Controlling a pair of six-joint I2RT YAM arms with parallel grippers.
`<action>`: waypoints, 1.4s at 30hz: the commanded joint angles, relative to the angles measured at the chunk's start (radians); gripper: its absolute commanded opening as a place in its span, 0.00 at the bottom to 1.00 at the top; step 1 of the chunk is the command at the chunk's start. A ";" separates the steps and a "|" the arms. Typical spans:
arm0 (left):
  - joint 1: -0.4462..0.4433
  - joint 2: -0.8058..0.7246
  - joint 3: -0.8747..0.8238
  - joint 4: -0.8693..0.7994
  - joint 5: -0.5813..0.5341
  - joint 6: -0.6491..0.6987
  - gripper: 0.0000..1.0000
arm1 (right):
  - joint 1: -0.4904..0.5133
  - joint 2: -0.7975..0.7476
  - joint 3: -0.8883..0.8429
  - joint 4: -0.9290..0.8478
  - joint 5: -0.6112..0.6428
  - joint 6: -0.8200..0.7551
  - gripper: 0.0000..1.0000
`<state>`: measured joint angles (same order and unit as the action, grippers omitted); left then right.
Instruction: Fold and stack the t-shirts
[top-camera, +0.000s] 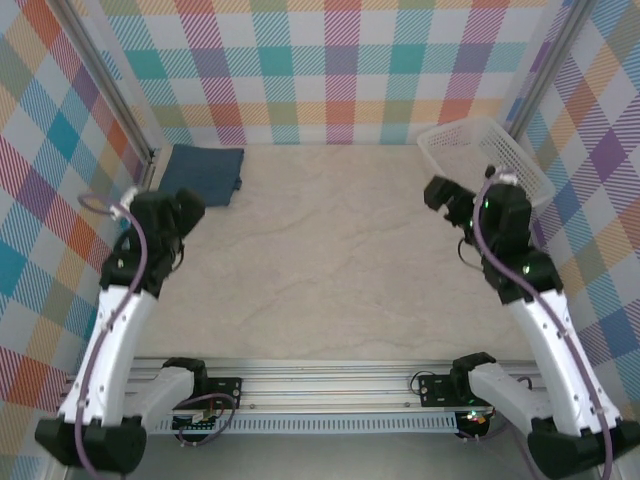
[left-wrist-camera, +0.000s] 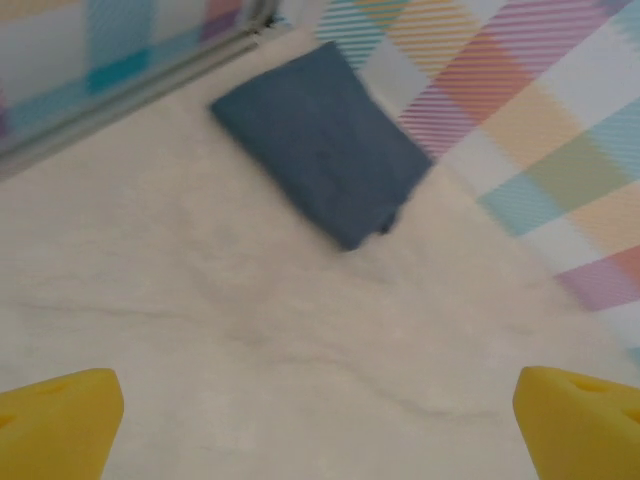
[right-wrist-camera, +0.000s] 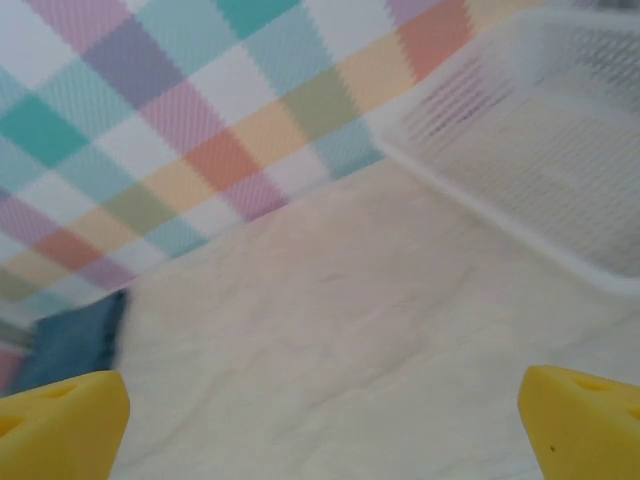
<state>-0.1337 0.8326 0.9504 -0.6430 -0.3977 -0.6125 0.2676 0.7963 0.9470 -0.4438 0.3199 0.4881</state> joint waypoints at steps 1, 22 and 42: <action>-0.024 -0.108 -0.137 0.066 -0.142 0.316 1.00 | -0.008 -0.108 -0.202 0.151 0.199 -0.211 1.00; -0.001 0.235 -0.629 0.951 0.030 0.445 1.00 | -0.079 0.422 -0.557 0.859 0.011 -0.424 1.00; 0.064 0.693 -0.576 1.495 0.136 0.569 1.00 | -0.291 0.654 -0.561 1.247 -0.255 -0.404 1.00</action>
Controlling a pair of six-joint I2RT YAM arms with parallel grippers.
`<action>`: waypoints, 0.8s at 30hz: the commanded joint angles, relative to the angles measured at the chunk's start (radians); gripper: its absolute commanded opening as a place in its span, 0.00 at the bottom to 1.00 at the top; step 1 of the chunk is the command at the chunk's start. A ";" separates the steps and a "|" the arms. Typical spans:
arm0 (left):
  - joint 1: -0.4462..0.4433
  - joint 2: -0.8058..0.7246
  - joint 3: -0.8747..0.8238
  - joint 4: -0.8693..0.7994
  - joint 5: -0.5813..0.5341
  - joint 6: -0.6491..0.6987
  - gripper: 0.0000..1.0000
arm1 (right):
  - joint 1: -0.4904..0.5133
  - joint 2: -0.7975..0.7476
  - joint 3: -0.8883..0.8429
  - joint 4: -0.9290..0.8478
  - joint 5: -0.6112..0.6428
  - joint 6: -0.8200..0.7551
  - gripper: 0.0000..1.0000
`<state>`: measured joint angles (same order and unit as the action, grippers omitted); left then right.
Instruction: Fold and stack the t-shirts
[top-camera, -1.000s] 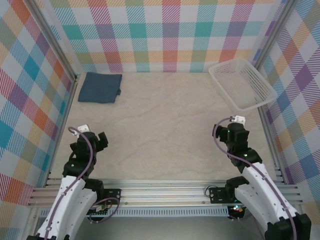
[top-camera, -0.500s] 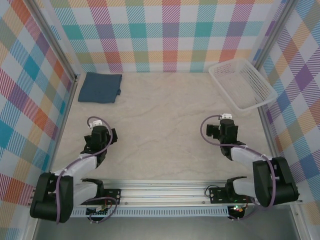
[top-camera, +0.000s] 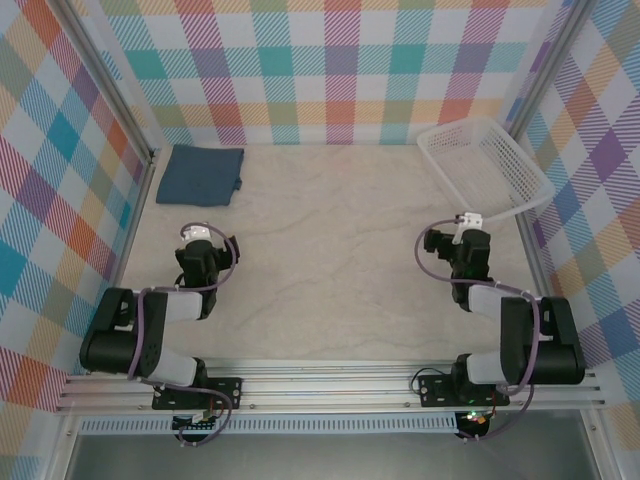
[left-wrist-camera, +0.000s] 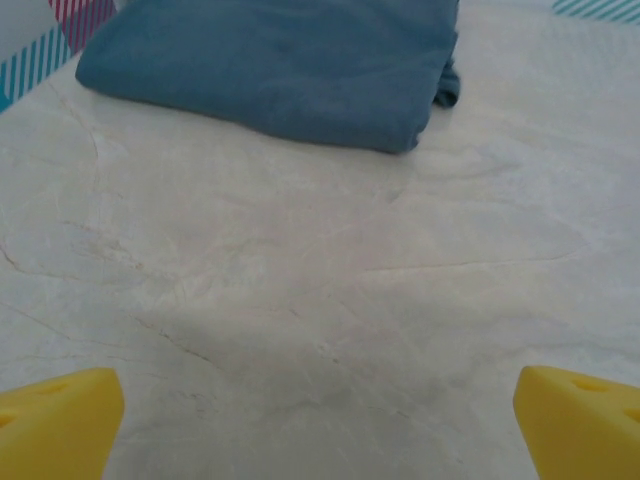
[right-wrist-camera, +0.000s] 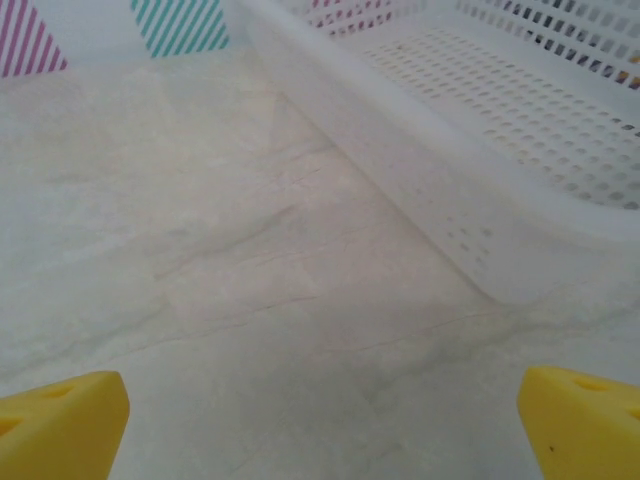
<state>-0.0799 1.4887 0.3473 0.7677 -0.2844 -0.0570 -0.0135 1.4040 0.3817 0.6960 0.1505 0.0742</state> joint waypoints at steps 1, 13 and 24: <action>0.006 0.075 0.001 0.179 0.009 0.018 1.00 | -0.004 0.052 0.001 0.112 -0.090 0.000 1.00; -0.005 0.074 0.047 0.087 0.011 0.032 1.00 | 0.030 0.130 -0.002 0.193 -0.034 -0.026 1.00; -0.014 0.072 0.048 0.085 0.001 0.039 1.00 | 0.031 0.133 0.020 0.153 -0.090 -0.050 1.00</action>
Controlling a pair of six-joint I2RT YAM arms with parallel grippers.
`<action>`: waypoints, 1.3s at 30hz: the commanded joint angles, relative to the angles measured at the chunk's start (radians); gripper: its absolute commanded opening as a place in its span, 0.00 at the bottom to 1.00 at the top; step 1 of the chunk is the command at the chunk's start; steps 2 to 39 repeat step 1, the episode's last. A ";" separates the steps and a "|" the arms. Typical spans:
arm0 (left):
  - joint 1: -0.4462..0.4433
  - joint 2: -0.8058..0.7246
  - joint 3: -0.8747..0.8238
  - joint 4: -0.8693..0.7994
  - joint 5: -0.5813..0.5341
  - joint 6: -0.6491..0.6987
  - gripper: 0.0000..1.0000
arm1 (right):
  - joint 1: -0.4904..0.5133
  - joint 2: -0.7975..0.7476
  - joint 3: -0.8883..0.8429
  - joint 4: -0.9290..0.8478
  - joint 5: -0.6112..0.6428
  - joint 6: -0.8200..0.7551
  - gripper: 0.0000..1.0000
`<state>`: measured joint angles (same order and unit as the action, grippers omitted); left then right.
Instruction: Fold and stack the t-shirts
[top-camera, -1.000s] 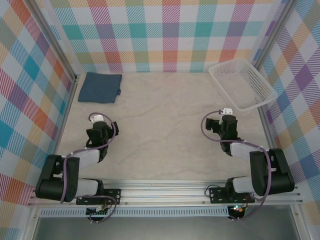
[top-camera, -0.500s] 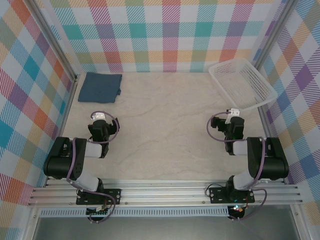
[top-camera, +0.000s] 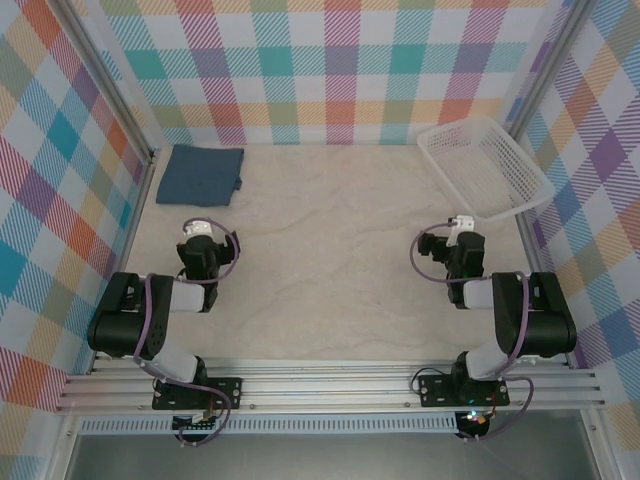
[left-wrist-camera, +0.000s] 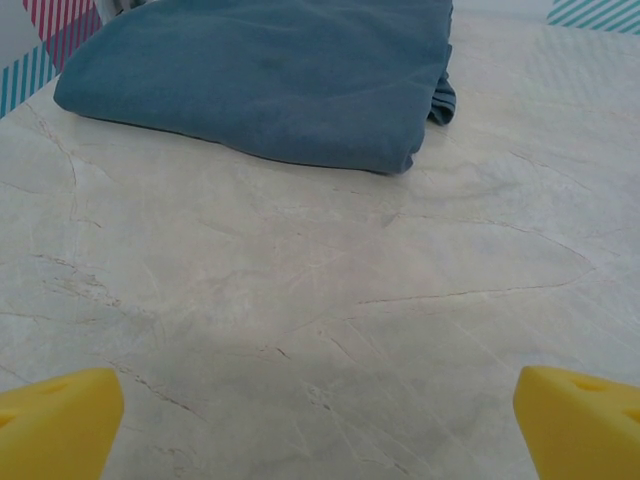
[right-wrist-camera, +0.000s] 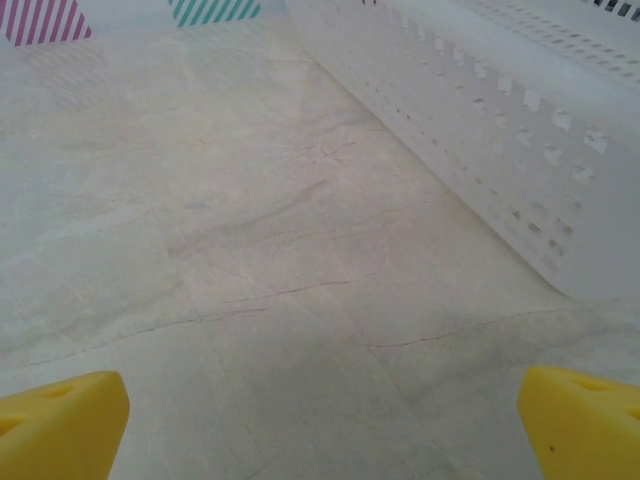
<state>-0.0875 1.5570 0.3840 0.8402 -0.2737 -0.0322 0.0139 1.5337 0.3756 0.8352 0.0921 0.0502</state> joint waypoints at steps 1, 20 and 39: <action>-0.006 0.004 0.011 0.013 -0.010 0.014 1.00 | 0.004 0.001 0.021 0.021 -0.032 -0.024 1.00; -0.006 0.004 0.011 0.013 -0.010 0.014 1.00 | 0.004 0.001 0.021 0.021 -0.032 -0.024 1.00; -0.006 0.004 0.011 0.013 -0.010 0.014 1.00 | 0.004 0.001 0.021 0.021 -0.032 -0.024 1.00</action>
